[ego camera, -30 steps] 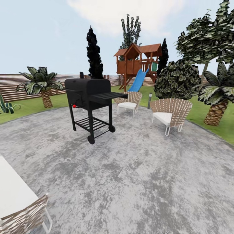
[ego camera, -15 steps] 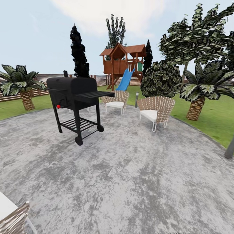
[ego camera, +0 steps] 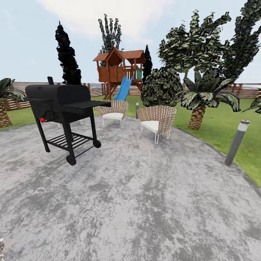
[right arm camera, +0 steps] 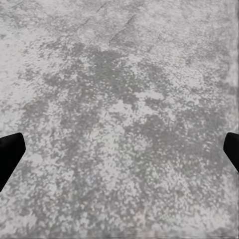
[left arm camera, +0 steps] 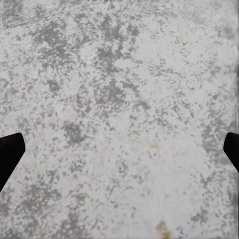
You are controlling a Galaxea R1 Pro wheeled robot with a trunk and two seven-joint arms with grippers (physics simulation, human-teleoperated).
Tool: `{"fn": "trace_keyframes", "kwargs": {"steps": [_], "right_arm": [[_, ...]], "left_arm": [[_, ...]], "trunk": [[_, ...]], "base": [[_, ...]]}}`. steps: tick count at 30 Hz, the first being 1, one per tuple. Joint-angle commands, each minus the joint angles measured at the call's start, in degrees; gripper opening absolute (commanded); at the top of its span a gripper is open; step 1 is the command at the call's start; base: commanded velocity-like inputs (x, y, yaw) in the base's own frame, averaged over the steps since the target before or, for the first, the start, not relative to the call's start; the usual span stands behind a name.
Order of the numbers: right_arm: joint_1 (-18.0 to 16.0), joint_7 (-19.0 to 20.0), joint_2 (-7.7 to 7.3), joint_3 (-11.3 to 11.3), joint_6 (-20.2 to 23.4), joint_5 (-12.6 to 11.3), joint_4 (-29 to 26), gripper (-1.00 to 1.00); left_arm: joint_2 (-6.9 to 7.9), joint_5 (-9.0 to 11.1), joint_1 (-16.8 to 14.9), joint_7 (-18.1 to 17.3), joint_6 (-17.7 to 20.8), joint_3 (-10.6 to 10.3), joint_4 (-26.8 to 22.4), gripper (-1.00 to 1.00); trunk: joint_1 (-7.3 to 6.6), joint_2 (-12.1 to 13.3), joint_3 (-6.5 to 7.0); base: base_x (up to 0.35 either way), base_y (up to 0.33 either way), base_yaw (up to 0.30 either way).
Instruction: In the garden, pick up the pesticide atomizer on the floor and spray pesticide onto both trees until each tree trunk is fully covered.
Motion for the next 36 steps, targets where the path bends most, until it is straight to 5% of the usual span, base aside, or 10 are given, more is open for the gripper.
{"fn": "trace_keyframes", "kwargs": {"steps": [1,36], "right_arm": [[-0.06,0.01,0.00,0.02,-0.19,-0.22,0.06,1.00],[-0.07,0.01,0.00,0.01,-0.19,-0.20,0.06,1.00]], "left_arm": [[-0.01,0.14,-0.03,-0.02,-0.18,0.12,0.02,1.00],[-0.01,0.10,-0.01,-0.02,-0.18,0.10,0.02,1.00]], "trunk": [[0.22,-0.44,-0.24],[7.91,-14.48,-6.52]], "base": [[0.000,0.000,-0.300],[0.000,0.000,-0.300]]}}
